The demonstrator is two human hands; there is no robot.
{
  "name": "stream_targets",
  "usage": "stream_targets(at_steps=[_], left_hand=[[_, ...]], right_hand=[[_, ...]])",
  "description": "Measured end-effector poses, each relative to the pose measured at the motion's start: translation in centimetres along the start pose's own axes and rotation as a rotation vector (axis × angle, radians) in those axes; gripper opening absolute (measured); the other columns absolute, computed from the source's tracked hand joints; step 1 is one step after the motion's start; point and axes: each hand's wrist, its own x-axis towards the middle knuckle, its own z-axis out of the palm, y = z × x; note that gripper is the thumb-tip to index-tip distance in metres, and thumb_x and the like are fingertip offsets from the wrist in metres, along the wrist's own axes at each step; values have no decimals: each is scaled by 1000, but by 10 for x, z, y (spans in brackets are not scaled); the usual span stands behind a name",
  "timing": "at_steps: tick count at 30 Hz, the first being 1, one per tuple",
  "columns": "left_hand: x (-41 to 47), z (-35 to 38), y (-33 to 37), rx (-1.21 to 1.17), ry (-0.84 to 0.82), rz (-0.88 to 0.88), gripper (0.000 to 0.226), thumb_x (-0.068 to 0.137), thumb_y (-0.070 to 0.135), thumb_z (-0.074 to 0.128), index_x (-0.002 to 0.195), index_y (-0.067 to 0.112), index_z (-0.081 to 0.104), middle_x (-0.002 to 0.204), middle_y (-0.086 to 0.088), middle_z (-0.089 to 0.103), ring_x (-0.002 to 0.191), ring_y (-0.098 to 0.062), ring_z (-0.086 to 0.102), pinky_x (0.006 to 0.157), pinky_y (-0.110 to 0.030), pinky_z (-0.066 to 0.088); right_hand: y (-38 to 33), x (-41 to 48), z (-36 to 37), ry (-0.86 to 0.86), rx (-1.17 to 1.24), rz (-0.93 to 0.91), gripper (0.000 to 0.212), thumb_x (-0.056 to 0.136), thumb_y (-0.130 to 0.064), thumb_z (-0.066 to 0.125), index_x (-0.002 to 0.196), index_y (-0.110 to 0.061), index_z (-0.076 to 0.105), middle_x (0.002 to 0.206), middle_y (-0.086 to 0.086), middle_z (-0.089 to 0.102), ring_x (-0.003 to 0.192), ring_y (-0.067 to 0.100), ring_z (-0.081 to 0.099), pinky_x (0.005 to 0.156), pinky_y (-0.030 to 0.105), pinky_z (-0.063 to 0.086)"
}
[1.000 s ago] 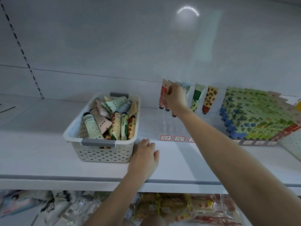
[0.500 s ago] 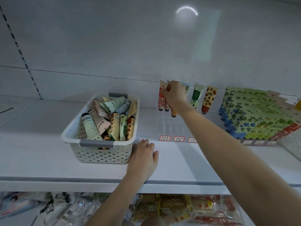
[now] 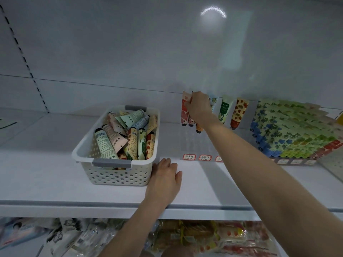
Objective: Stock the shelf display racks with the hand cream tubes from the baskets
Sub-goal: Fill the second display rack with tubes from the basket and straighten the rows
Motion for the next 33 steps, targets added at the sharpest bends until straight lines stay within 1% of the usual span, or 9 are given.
stream_targets(at_steps=[4,8,11,15,21,24,27,29,33], left_hand=[[0,-1,0,-18,3,2,26,97,30,37,96,10,53,108,-4,51,107,-18,45,93,-28,34],[1,-1,0,-30,13,3,26,97,30,37,96,10,54,107,-4,52,105,-18,46,91,-28,36],[1,0,0,-32,13,3,27,97,30,37,98,10,55,108,-5,52,105,-18,46,93,-28,36],[1,0,0,-44,21,5,26,97,30,38,95,9,54,104,-4,51,102,-18,46,88,-26,37],[1,-3,1,-39,15,2,23,96,29,38,91,11,51,102,-3,50,100,-17,46,89,-28,38],[1,-5,2,-38,1,-13,21,97,31,37,87,15,46,101,-2,49,98,-17,47,88,-29,40],[1,-6,3,-32,-4,-7,19,97,31,36,83,17,38,99,-1,48,96,-17,46,88,-29,39],[0,-5,3,-30,-4,-1,19,97,31,36,83,18,38,99,-1,48,96,-16,46,89,-29,39],[0,-5,2,-37,9,12,18,97,32,37,85,19,39,97,1,47,95,-14,46,90,-28,39]], right_hand=[[3,-2,2,2,13,6,15,93,-13,47,86,-5,57,95,22,63,77,23,48,69,31,38],[1,-2,-1,-5,7,15,17,93,-13,47,78,-8,52,85,16,56,76,22,48,65,29,39],[-2,-1,-3,1,-20,49,33,90,-8,48,58,-11,40,73,10,52,65,20,49,49,23,35],[-4,-3,-5,18,20,57,36,88,-9,50,55,-12,35,56,2,38,47,11,35,43,21,29],[-4,-11,-10,10,87,42,33,89,-13,52,57,-8,42,55,5,45,46,14,40,45,25,33],[-5,-15,-12,-26,121,45,24,89,-16,53,71,0,57,67,17,59,54,23,52,51,30,43],[-5,-17,-14,-42,161,48,24,87,-16,54,78,5,60,73,21,63,57,27,58,51,33,47],[-6,-18,-16,-50,145,48,24,87,-16,54,75,5,58,69,17,61,53,23,54,49,32,46],[-7,-17,-18,-44,118,61,30,85,-17,57,59,-10,42,57,5,48,48,15,44,47,24,35]])
